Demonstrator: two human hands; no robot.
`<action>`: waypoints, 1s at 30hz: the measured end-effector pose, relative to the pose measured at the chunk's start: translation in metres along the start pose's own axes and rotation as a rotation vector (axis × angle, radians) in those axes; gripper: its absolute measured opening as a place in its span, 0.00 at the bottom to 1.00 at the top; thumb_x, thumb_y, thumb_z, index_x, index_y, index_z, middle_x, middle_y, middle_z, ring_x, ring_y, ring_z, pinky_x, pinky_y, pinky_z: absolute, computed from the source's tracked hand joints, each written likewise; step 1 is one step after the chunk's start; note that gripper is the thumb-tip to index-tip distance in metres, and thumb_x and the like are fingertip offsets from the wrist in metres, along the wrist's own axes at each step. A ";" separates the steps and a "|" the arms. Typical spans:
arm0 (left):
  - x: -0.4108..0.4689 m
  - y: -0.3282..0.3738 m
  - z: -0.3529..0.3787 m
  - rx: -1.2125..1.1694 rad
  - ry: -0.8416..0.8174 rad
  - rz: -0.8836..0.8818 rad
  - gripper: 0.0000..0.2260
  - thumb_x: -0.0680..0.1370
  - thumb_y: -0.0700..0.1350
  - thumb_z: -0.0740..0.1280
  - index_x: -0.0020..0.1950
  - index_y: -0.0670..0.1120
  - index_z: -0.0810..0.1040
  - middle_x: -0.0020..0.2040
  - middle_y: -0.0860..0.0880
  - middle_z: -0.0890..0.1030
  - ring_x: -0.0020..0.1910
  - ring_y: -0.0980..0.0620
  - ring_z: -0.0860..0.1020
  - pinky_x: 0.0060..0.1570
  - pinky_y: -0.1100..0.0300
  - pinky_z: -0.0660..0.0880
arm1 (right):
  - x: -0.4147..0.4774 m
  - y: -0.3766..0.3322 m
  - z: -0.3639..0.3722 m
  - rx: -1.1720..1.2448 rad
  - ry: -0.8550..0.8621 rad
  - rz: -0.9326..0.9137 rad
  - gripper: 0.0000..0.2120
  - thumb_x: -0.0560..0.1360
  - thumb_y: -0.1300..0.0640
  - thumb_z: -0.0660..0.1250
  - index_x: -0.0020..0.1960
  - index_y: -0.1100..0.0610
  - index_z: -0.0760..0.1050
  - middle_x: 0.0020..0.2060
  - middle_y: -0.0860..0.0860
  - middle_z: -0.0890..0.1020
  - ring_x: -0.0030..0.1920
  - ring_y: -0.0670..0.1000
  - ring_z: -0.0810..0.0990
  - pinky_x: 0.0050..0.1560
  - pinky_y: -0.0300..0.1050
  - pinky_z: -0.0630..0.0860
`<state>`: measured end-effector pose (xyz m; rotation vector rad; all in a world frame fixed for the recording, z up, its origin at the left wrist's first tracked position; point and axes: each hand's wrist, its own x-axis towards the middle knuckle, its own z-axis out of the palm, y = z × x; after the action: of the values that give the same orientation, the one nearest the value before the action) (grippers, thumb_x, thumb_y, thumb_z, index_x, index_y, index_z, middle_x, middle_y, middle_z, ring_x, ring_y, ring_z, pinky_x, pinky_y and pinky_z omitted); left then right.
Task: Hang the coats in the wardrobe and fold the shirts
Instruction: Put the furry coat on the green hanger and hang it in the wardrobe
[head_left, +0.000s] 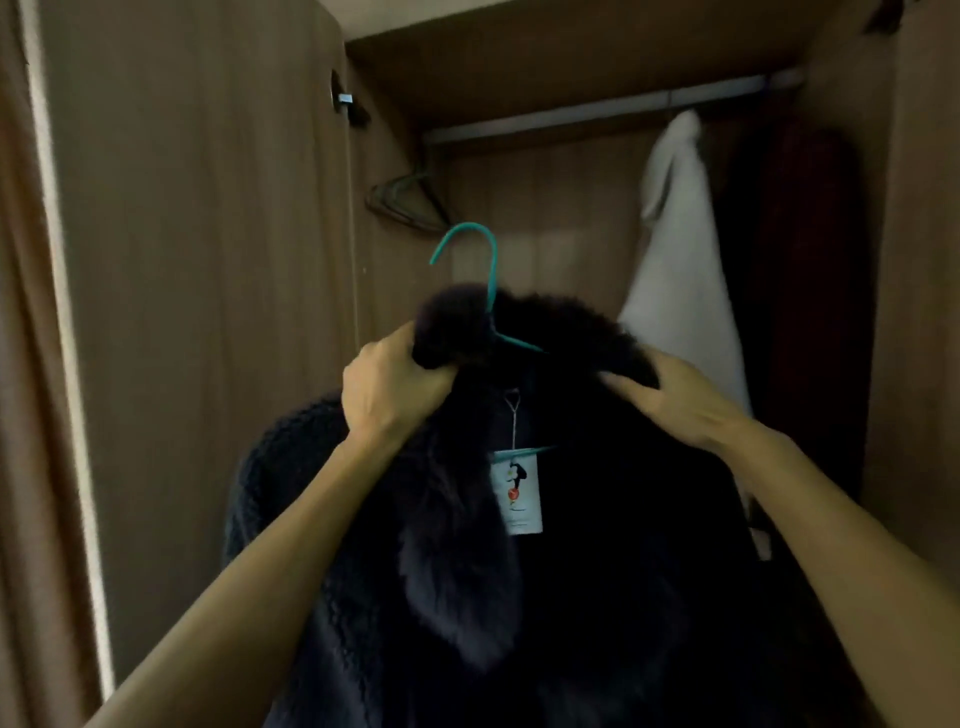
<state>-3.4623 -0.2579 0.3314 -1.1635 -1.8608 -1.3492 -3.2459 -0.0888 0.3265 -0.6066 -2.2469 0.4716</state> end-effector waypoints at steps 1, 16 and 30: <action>0.007 0.005 0.011 -0.010 -0.010 0.018 0.08 0.69 0.55 0.67 0.41 0.51 0.75 0.39 0.48 0.82 0.42 0.41 0.79 0.38 0.53 0.73 | 0.002 0.003 -0.007 -0.056 0.012 -0.003 0.26 0.73 0.41 0.66 0.68 0.48 0.69 0.57 0.44 0.75 0.58 0.46 0.74 0.56 0.38 0.68; 0.131 0.052 0.127 0.033 -0.047 0.142 0.24 0.76 0.62 0.63 0.66 0.49 0.69 0.55 0.42 0.80 0.52 0.38 0.78 0.46 0.49 0.76 | 0.093 0.001 -0.048 -0.814 0.553 -0.046 0.16 0.73 0.55 0.64 0.61 0.50 0.72 0.45 0.55 0.82 0.45 0.60 0.81 0.37 0.47 0.69; 0.237 0.018 0.180 -0.604 -0.049 0.125 0.17 0.78 0.58 0.61 0.62 0.51 0.72 0.54 0.53 0.77 0.54 0.52 0.76 0.51 0.55 0.73 | 0.229 -0.003 -0.067 -0.985 0.740 0.090 0.05 0.74 0.58 0.62 0.50 0.52 0.73 0.44 0.52 0.81 0.45 0.56 0.80 0.36 0.44 0.66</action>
<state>-3.5486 -0.0102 0.4739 -1.5815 -1.4104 -1.8884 -3.3361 0.0452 0.5020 -1.1331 -1.6028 -0.7797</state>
